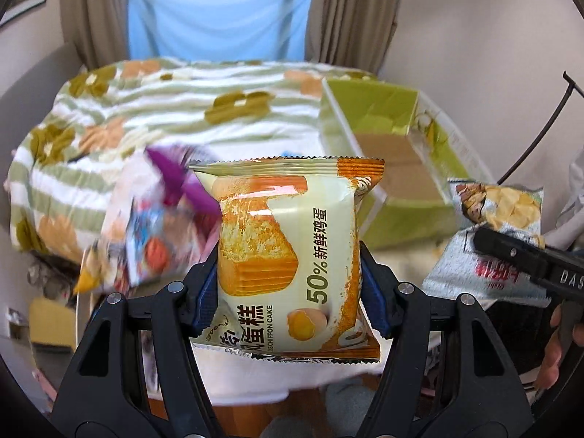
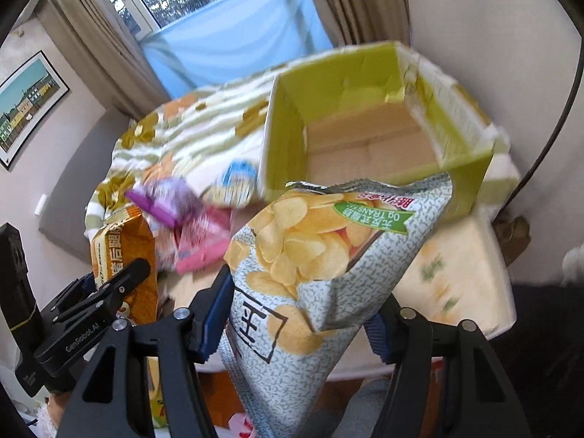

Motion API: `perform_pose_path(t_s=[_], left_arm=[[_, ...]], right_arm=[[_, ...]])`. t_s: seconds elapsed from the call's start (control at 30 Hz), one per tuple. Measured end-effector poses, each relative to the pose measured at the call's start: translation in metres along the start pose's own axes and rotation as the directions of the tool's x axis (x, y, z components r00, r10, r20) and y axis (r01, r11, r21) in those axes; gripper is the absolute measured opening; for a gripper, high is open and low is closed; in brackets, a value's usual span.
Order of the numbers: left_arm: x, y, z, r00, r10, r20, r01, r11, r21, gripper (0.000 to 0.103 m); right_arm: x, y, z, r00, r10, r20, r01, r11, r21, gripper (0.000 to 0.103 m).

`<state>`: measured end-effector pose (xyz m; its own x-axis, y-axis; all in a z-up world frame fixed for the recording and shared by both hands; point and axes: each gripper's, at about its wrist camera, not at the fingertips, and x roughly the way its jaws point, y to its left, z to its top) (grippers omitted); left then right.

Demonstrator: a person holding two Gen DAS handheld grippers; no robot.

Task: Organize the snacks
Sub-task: 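Carry both packets into the green box and open both tools to release them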

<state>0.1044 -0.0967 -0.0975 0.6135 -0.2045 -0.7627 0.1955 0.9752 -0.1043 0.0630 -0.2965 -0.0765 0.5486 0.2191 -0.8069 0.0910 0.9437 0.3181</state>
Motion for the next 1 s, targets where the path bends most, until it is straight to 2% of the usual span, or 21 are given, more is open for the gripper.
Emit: perform_pose_path(t_s=[0.2, 0.43, 0.6, 0.83, 0.87, 0.93, 0.97, 1.0], left_arm=[[0.027, -0.043, 0.059, 0.999, -0.006, 0.035, 0.006, 1.000, -0.001, 0.062], [0.092, -0.107, 0.139, 0.999, -0.003, 0.042, 0.002, 1.000, 0.031, 0.062], [0.156, -0.140, 0.181, 0.999, -0.020, -0.034, 0.021, 0.999, 0.030, 0.062], [0.235, -0.162, 0.208, 0.991, -0.008, -0.137, 0.013, 0.999, 0.038, 0.062], [0.243, -0.164, 0.211, 0.989, -0.001, -0.148, 0.007, 0.999, 0.041, 0.064], [0.255, -0.165, 0.212, 0.987, 0.004, -0.163, 0.005, 0.999, 0.054, 0.075], [0.260, -0.165, 0.214, 0.987, 0.010, -0.163, 0.000, 0.998, 0.060, 0.093], [0.262, -0.166, 0.215, 0.988, 0.017, -0.154, -0.007, 0.998, 0.064, 0.102]], right_arm=[[-0.007, -0.024, 0.064, 0.997, -0.031, 0.071, 0.036, 0.997, -0.064, 0.060], [0.017, -0.060, 0.134, 0.996, -0.035, 0.082, 0.046, 0.989, -0.139, 0.060], [0.042, -0.088, 0.173, 0.998, -0.027, 0.047, 0.034, 0.988, -0.153, 0.060], [0.076, -0.115, 0.206, 0.999, -0.041, -0.016, 0.038, 0.983, -0.178, 0.060], [0.080, -0.117, 0.208, 0.999, -0.043, -0.024, 0.038, 0.983, -0.179, 0.060], [0.086, -0.121, 0.212, 0.998, -0.044, -0.039, 0.036, 0.983, -0.179, 0.060], [0.090, -0.124, 0.215, 0.998, -0.048, -0.046, 0.039, 0.983, -0.179, 0.060], [0.092, -0.125, 0.216, 0.997, -0.050, -0.051, 0.040, 0.983, -0.180, 0.060]])
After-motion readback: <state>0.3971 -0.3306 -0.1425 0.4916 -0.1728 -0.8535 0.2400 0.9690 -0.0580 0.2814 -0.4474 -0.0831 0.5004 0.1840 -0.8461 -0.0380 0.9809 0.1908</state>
